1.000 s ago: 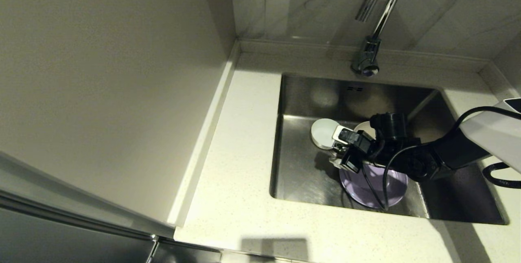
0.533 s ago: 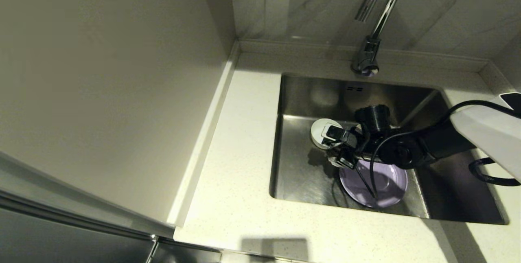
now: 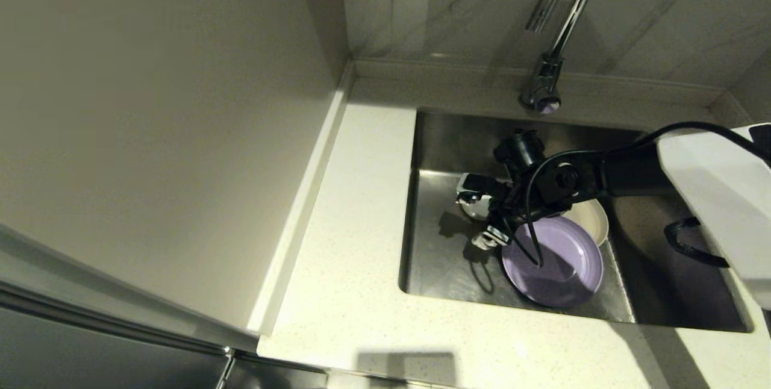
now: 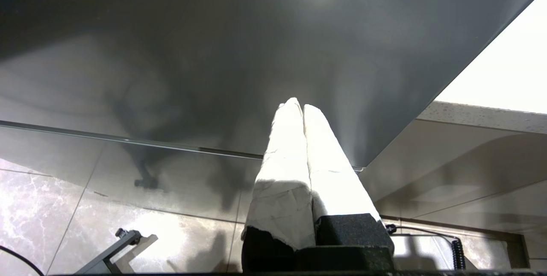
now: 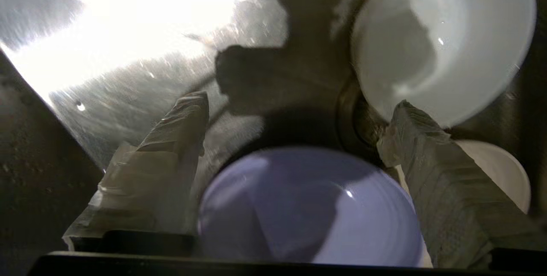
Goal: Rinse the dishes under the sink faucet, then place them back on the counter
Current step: Put a bowl back to the table from the sink
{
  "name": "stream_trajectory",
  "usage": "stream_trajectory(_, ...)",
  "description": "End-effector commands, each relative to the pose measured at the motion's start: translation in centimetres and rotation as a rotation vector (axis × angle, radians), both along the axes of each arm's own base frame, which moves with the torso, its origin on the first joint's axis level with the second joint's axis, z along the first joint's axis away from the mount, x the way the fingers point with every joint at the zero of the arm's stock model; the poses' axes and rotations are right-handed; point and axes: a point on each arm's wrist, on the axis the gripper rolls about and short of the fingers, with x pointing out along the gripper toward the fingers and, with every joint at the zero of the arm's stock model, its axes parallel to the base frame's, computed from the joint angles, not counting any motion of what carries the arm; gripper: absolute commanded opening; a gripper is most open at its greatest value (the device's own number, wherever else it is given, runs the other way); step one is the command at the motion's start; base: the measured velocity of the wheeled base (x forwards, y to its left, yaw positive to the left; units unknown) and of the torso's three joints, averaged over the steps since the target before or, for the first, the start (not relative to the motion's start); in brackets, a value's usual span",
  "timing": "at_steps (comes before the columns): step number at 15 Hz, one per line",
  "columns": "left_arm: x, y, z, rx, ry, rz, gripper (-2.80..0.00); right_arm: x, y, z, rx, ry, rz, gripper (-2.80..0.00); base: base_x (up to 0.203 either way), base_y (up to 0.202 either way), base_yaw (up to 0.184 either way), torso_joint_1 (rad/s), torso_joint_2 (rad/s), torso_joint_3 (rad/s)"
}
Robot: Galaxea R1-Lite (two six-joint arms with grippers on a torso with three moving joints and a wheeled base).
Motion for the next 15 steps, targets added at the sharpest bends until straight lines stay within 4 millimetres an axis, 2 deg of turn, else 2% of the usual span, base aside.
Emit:
stream_trajectory(1, 0.0, 0.0, 0.0, -0.001, -0.002, 0.001, -2.80, 1.2, 0.8, -1.8, 0.003, 0.019, 0.019, 0.00, 0.000, 0.000, 0.000, 0.000, 0.00, 0.000)
stream_trajectory(5, 0.0, 0.0, 0.0, -0.001, -0.002, 0.001, -2.80, 3.2, 1.8, -3.0, 0.021, -0.016, 0.025, 0.00, 0.000, 0.000, 0.000, 0.000, 0.00, 0.000)
stream_trajectory(9, 0.0, 0.0, 0.0, -0.001, -0.002, 0.001, -2.80, 4.7, 2.2, -3.2, 0.059, -0.129, 0.005, 0.00, 0.000, 0.000, 0.000, 0.000, 0.00, 0.000)
stream_trajectory(11, 0.0, 0.0, 0.0, -0.001, -0.002, 0.001, -2.80, 5.2, 1.8, -3.4, 0.074, -0.173, -0.009, 0.00, 0.000, 0.000, 0.000, 0.000, 0.00, 0.000)
stream_trajectory(15, 0.0, 0.0, 0.0, -0.001, -0.002, 0.001, -2.80, 5.7, 0.5, -5.0, 0.100, -0.259, -0.036, 0.00, 0.000, 0.000, 0.000, 0.000, 0.00, 0.000)
